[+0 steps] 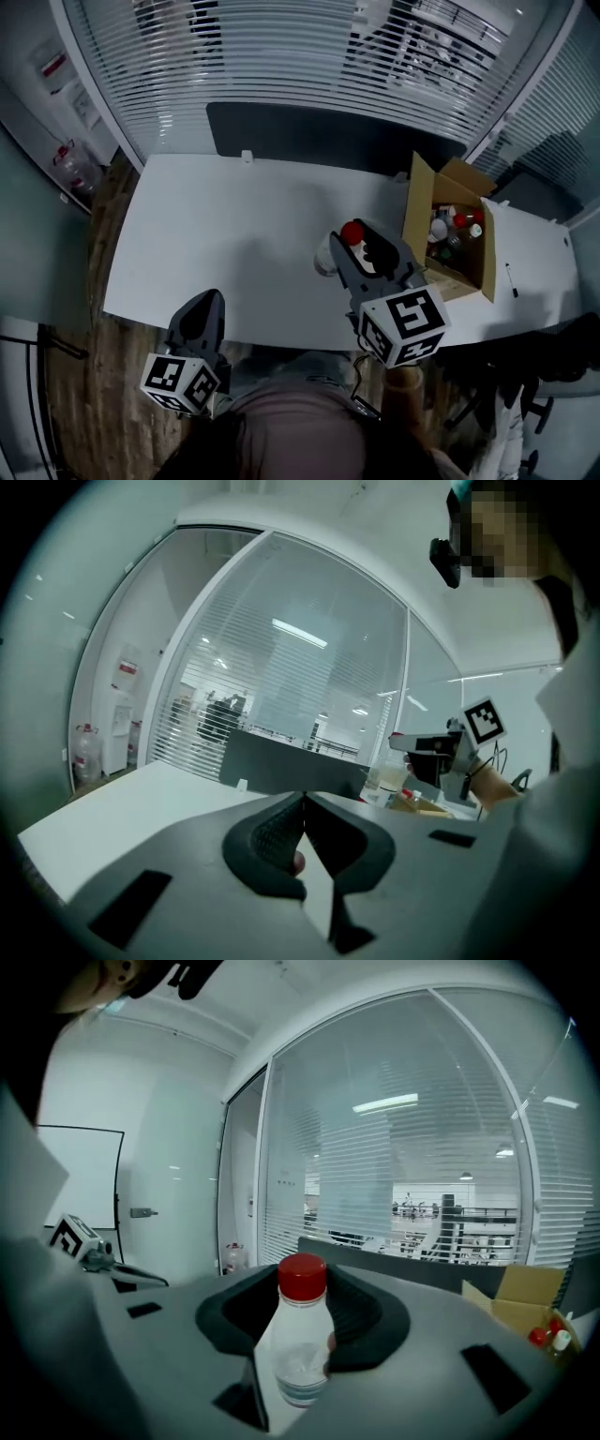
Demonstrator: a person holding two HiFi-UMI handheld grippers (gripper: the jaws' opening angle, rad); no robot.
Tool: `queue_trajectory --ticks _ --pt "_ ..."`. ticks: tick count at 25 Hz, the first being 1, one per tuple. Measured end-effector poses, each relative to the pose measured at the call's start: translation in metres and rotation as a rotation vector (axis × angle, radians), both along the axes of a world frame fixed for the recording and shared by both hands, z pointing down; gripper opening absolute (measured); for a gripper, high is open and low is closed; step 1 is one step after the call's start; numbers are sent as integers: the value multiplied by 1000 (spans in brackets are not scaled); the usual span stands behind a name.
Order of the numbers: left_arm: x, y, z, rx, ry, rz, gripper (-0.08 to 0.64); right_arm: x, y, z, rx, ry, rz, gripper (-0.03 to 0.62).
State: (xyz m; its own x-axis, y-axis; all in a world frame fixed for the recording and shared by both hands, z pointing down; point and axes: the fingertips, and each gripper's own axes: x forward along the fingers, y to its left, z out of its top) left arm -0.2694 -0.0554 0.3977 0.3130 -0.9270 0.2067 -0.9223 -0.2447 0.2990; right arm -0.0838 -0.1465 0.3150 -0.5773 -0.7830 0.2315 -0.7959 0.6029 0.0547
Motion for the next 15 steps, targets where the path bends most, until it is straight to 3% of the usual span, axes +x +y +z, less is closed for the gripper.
queue_trajectory --ticks 15 --pt "-75 37 12 -27 -4 -254 8 -108 -15 29 -41 6 -237 170"
